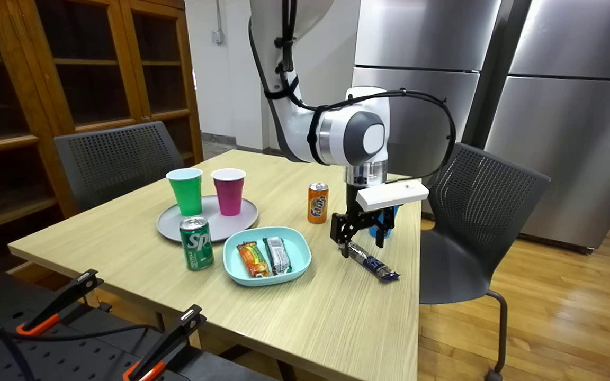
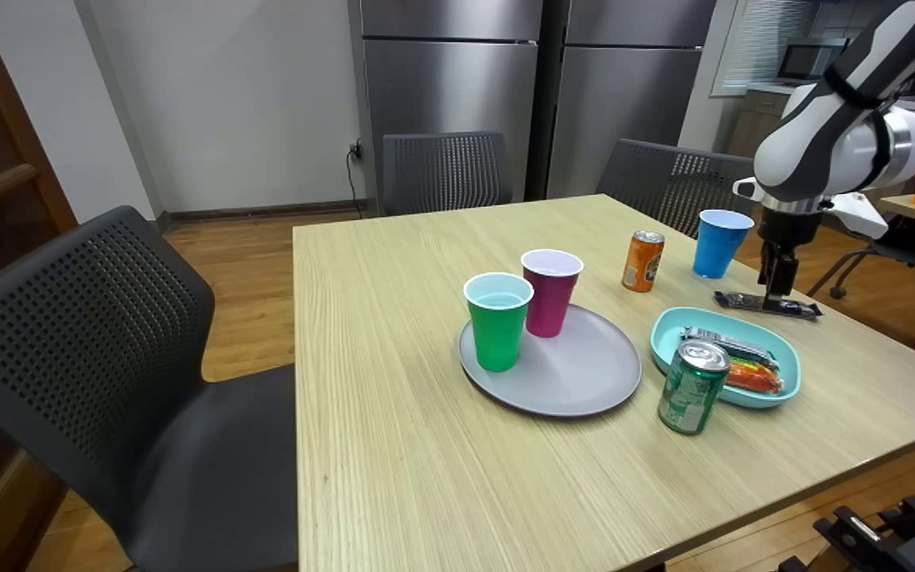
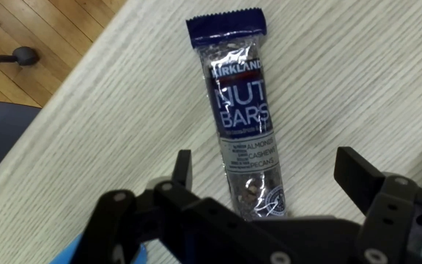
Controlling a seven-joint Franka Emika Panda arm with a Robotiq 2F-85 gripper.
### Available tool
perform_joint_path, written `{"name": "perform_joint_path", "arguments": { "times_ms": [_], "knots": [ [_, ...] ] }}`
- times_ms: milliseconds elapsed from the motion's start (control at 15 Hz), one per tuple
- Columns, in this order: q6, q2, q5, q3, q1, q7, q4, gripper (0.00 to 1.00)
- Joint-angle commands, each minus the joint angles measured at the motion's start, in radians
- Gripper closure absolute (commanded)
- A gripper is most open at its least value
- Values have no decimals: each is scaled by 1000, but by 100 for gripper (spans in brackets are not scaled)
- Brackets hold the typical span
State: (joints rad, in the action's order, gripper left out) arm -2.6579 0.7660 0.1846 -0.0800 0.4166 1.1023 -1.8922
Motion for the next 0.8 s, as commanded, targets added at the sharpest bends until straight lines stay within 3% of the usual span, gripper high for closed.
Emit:
{"name": "perform_joint_path", "arguments": {
  "times_ms": [0,733],
  "knots": [
    [19,29,5,3,8,25,46,0],
    [3,24,1,0,1,7,26,0]
  ]
}}
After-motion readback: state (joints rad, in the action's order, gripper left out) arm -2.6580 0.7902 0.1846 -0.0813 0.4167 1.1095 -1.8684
